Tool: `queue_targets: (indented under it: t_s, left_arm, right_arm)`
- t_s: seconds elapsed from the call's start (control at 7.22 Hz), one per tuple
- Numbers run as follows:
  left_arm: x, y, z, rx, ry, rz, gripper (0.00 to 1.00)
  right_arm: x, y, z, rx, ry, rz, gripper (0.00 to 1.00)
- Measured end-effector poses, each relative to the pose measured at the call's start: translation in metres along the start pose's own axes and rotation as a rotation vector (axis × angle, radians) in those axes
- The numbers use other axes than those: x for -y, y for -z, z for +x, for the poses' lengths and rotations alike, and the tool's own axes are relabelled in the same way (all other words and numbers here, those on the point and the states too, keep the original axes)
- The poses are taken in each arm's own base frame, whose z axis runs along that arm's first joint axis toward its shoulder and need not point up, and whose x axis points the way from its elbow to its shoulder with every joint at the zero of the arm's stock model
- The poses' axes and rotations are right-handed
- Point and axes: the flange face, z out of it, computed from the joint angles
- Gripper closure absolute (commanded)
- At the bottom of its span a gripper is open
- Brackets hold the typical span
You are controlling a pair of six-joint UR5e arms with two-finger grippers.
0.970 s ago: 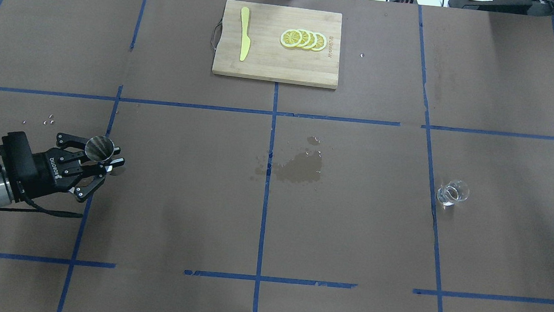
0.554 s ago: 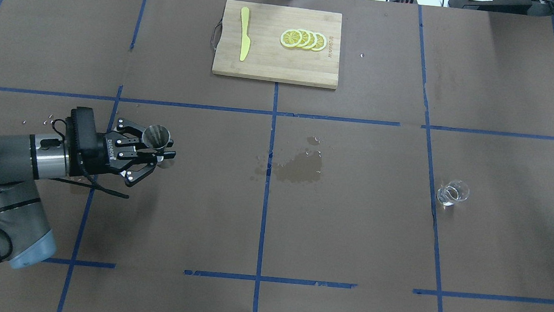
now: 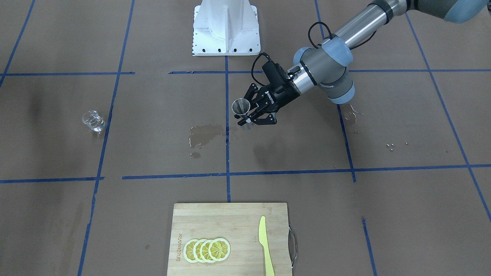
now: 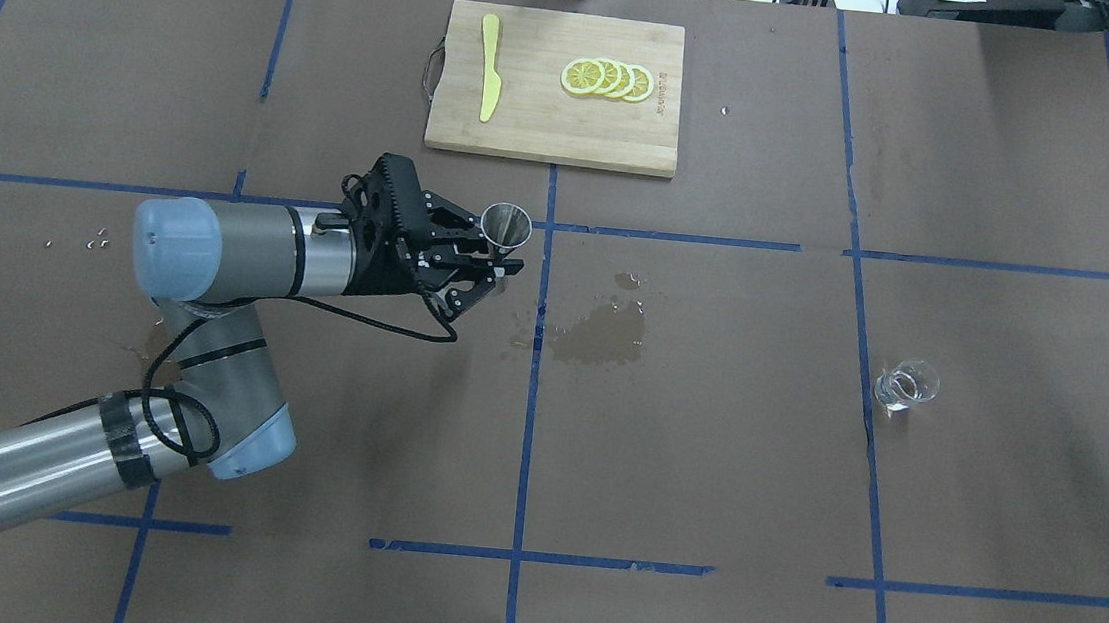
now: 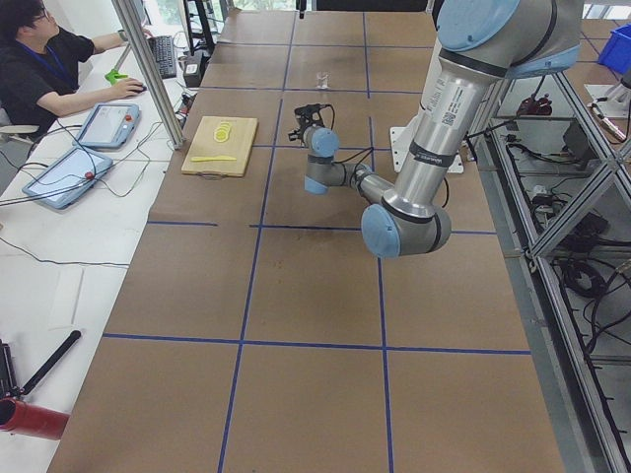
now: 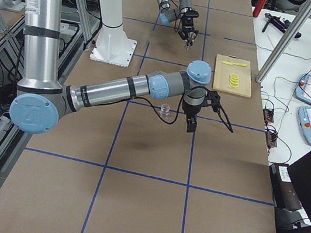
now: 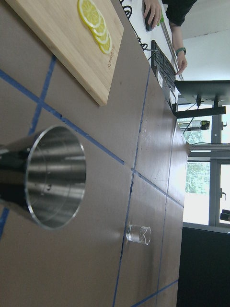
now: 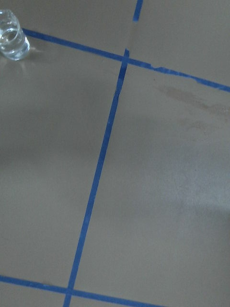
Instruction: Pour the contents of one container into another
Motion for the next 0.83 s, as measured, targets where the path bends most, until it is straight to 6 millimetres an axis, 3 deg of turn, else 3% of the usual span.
queue_targets:
  t_s: [0.14,0.42,0.69,0.83]
  left_arm:
    - [0.009,-0.013,0.001,-0.001,-0.005,-0.01,1.0]
    - [0.014,-0.021,0.004,-0.023,-0.074,-0.016,1.0]
    - [0.017,-0.019,0.011,-0.084,-0.15,-0.003,1.0]
    - [0.018,-0.018,0.012,-0.096,-0.164,0.004,1.0]
  right_arm:
    - [0.001,-0.007,-0.025,0.009,-0.021,0.025,0.0]
    - [-0.016,-0.027,-0.084,0.018,-0.033,0.082,0.0]
    - [-0.037,-0.02,-0.128,0.056,0.009,0.094,0.0]
    - [-0.046,-0.016,-0.14,0.069,0.004,0.09,0.0]
